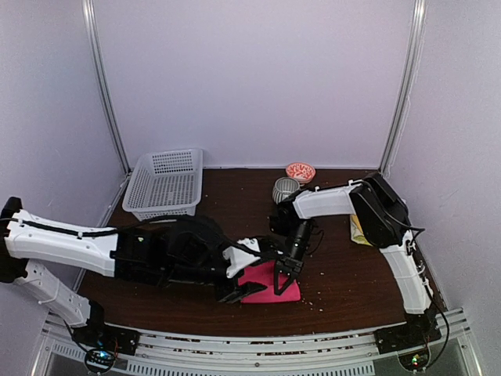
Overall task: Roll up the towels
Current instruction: Roll the towel at the center of the board.
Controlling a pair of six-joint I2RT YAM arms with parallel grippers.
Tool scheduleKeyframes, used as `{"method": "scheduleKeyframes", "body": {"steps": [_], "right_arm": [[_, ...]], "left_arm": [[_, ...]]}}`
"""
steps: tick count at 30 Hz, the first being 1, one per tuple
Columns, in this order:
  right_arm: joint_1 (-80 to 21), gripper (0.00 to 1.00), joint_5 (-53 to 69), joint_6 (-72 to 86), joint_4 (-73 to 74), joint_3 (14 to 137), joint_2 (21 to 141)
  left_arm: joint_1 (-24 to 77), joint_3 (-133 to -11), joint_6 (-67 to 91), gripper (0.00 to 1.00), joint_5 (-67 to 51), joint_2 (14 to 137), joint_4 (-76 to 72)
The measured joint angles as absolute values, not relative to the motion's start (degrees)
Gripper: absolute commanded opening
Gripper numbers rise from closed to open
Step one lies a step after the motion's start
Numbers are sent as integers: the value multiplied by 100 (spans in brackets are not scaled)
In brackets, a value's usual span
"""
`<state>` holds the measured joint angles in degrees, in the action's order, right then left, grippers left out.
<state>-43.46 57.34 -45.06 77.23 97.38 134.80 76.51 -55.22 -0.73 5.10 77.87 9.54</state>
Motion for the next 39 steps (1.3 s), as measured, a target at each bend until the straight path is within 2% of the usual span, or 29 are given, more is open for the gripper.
{"method": "scheduleKeyframes", "body": {"steps": [6, 11, 18, 28, 30, 35, 39], "right_arm": [[-4313, 8, 5924, -4453, 8143, 10027, 13782], [-4313, 9, 5920, -4442, 8158, 10038, 13782], [-4313, 9, 5922, -4440, 8158, 10036, 13782], [-4313, 11, 5922, -4449, 8158, 10036, 13782], [-4313, 11, 5920, -4460, 8158, 10036, 13782], [-4316, 15, 5920, -4462, 8154, 10036, 13775], [-4327, 30, 5889, -4477, 8136, 9985, 13679]], "left_arm": [[7883, -5846, -504, 61, 840, 9504, 1393], [7935, -6202, -908, 61, 1267, 10267, 1619], [7996, -6438, -1372, 62, 1675, 10370, 1627], [7981, -6724, -1490, 54, 1938, 10735, 1796], [7959, -6724, -1463, 51, 1933, 10851, 1822], [7909, -6733, -1400, 29, 1931, 10916, 1776], [7870, -6772, -1352, 15, 1863, 10940, 1785]]}}
